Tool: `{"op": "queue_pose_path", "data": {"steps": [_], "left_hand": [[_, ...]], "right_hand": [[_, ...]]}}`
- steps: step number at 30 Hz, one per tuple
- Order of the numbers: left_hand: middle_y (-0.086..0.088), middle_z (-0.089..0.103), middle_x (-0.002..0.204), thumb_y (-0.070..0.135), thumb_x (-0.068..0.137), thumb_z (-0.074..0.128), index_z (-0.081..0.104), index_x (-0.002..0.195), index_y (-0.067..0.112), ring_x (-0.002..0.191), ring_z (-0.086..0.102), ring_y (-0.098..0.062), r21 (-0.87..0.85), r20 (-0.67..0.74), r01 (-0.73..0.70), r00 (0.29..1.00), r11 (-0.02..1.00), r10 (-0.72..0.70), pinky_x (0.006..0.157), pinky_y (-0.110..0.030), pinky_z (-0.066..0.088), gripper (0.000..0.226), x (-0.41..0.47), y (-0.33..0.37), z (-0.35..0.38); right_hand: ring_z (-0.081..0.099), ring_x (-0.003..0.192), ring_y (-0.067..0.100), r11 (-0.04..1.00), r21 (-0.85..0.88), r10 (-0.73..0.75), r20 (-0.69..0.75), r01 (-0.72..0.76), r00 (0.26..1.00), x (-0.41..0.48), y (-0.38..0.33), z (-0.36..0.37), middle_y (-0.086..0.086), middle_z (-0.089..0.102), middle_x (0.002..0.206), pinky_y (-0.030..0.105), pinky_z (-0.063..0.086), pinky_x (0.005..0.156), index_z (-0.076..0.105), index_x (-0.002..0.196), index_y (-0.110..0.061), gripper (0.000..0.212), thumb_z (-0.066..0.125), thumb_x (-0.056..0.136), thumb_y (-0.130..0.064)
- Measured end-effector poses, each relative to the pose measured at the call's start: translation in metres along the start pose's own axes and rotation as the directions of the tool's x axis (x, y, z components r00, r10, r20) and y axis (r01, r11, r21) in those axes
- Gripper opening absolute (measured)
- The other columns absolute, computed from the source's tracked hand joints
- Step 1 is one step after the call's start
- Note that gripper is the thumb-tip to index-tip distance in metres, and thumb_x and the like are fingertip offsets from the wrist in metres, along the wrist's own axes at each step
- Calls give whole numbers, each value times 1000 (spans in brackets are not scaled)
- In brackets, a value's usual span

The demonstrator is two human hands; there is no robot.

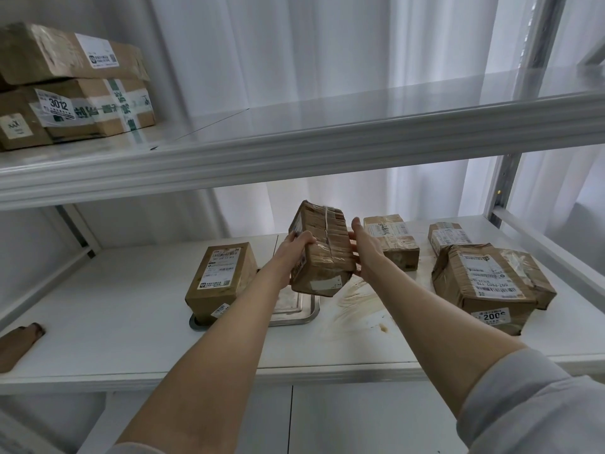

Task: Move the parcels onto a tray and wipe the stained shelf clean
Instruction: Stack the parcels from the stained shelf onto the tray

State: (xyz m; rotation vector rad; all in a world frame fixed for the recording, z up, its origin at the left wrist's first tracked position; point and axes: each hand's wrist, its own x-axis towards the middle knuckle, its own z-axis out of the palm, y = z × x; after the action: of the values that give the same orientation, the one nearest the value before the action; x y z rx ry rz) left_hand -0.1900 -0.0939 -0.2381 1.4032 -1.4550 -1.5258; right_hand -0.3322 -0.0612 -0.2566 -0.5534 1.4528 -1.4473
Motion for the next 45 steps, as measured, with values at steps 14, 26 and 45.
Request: {"op": "queue_pose_path", "data": {"steps": [14,26,45], "left_hand": [[-9,67,99,47,88,40,61,93,21,101,58,-29,-354,65,101,994,930,-83,101,-53,40,34,9,-8,-5],[-11,55,133,23,99,44,38,143,14,114,58,-30,-111,-182,-76,982,991,55,96,-44,50,45,13,-9,-8],[-4,63,88,42,84,63,58,116,10,76,60,-19,-161,-79,42,995,986,-55,58,-28,47,45,17,-17,-9]], "right_hand": [[62,86,24,983,-114,163,182,-144,970,-9,2,-7,8,62,91,38,54,74,53,86,-15,50,53,85,-65],[63,83,20,998,2,65,79,-65,995,2,3,-7,8,62,104,33,55,60,48,129,-10,56,76,81,-18],[62,90,23,1000,13,-1,57,0,998,10,4,-7,8,65,102,32,54,71,63,105,-14,14,63,92,-17]]}}
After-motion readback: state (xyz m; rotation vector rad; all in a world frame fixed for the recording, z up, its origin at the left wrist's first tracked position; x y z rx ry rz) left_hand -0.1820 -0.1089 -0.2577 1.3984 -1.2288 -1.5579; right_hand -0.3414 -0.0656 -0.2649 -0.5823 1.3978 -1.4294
